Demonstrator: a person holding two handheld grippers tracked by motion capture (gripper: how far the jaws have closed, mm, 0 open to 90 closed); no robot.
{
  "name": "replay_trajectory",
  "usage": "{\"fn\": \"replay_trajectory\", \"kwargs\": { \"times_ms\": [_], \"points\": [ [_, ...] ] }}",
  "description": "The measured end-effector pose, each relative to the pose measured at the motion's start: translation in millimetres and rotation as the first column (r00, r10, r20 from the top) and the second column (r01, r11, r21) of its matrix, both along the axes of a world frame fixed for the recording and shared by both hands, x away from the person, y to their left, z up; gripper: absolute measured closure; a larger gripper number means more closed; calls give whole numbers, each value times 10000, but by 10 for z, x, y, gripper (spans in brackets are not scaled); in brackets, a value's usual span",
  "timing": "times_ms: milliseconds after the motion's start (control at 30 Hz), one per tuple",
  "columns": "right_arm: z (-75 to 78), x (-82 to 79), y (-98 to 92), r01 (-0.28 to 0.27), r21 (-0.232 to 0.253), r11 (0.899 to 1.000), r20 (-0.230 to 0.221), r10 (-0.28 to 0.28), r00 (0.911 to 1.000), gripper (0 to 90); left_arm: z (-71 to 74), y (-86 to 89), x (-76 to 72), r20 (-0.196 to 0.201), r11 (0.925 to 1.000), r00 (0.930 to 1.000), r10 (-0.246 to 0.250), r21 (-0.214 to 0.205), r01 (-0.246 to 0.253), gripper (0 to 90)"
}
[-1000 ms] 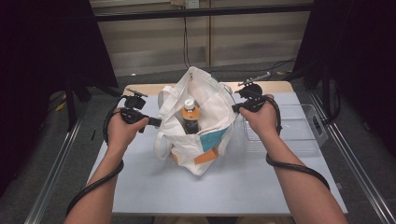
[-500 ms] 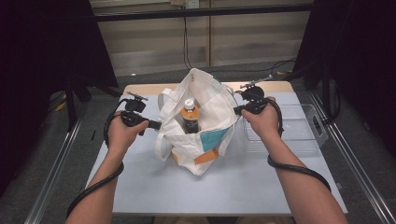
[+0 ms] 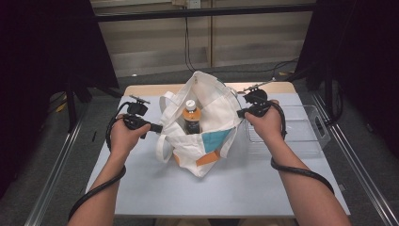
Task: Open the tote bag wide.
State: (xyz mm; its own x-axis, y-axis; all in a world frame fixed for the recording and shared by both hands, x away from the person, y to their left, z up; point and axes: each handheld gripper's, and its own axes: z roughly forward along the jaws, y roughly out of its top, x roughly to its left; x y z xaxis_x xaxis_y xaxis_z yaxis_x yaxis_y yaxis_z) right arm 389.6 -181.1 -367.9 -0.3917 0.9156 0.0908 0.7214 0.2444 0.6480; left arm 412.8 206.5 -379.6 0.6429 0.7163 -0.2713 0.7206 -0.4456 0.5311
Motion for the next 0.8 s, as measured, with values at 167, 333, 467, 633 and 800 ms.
{"fn": "replay_trajectory", "kwargs": {
  "times_ms": [167, 333, 467, 633, 800],
  "points": [
    [-20, -1, -18, -36, 32, 10000, -29, 36, 10000, 824, -25, -4, -6, -101, 9997, 9999, -25, 249, 27, 874],
    [-38, -11, -37, -72, 98, 9999, -94, 73, 9999, 824, -63, 11, -18, -148, 9998, 9999, 27, 215, -24, 873],
    [-54, -22, -44, -68, 83, 9999, -80, 69, 9999, 824, -86, 8, -32, -211, 9997, 9998, 71, 223, -66, 873],
    [-86, -36, -69, -4, 95, 10000, -130, 5, 9999, 820, -123, 6, -45, -253, 9997, 9995, 176, 189, -172, 871],
    [-73, -36, -71, -17, 187, 9998, -61, 18, 10000, 804, -78, 20, -45, -119, 9997, 9999, -26, 228, 29, 842]
  ]
}}
